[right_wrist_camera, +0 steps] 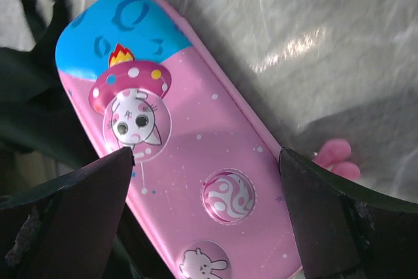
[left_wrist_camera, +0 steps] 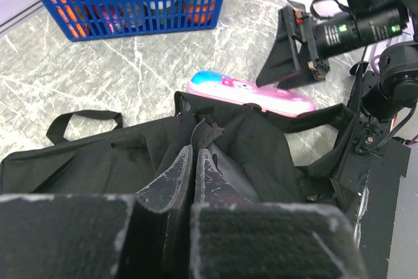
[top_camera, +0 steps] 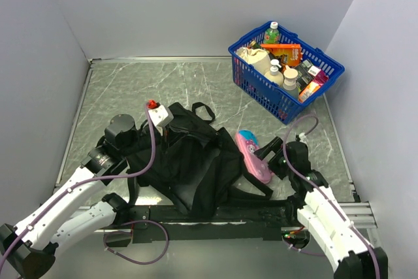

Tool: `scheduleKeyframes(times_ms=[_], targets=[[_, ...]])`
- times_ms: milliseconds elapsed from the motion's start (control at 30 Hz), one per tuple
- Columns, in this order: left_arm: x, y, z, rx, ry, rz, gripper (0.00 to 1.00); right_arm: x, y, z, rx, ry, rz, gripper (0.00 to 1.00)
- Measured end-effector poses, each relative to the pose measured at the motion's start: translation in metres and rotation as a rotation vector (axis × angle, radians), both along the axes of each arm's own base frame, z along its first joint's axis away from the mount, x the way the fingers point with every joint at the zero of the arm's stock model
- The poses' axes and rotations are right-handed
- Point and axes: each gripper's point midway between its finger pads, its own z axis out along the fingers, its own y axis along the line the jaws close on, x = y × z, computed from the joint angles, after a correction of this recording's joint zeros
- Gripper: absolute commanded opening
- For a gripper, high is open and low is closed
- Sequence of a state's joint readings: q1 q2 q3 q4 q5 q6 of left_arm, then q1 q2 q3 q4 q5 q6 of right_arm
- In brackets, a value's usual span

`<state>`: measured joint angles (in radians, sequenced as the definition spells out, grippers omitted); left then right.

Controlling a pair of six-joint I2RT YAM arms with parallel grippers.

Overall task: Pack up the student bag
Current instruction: Adjust the stationery at the center of the board.

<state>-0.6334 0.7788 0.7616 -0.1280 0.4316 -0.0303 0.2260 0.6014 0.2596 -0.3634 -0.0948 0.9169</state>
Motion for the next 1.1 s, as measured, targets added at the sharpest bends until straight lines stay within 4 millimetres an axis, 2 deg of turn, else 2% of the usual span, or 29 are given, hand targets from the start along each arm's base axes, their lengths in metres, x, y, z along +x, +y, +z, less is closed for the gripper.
scheduleKeyframes(times_ms=[133, 367, 500, 633, 867, 1100], targets=[[0.000, 0.000, 0.001, -0.003, -0.004, -0.002, 0.01, -0.009, 0.008, 0.000, 0.073, -0.032, 0.014, 1.00], [0.000, -0.003, 0.000, -0.011, 0.010, -0.014, 0.01, -0.010, 0.030, -0.002, 0.154, -0.045, 0.109, 1.00], [0.001, -0.005, -0.002, -0.008, 0.018, -0.014, 0.01, -0.009, 0.049, 0.003, 0.150, -0.039, 0.209, 1.00], [0.002, -0.006, -0.002, -0.011, 0.019, -0.017, 0.01, -0.009, 0.058, 0.009, 0.110, -0.034, 0.283, 1.00], [0.004, -0.009, 0.003, -0.031, 0.012, -0.020, 0.01, 0.002, 0.070, 0.031, 0.076, -0.072, 0.375, 1.00], [0.005, -0.008, 0.004, -0.037, 0.013, -0.016, 0.01, 0.008, 0.090, 0.025, 0.148, -0.038, 0.447, 1.00]])
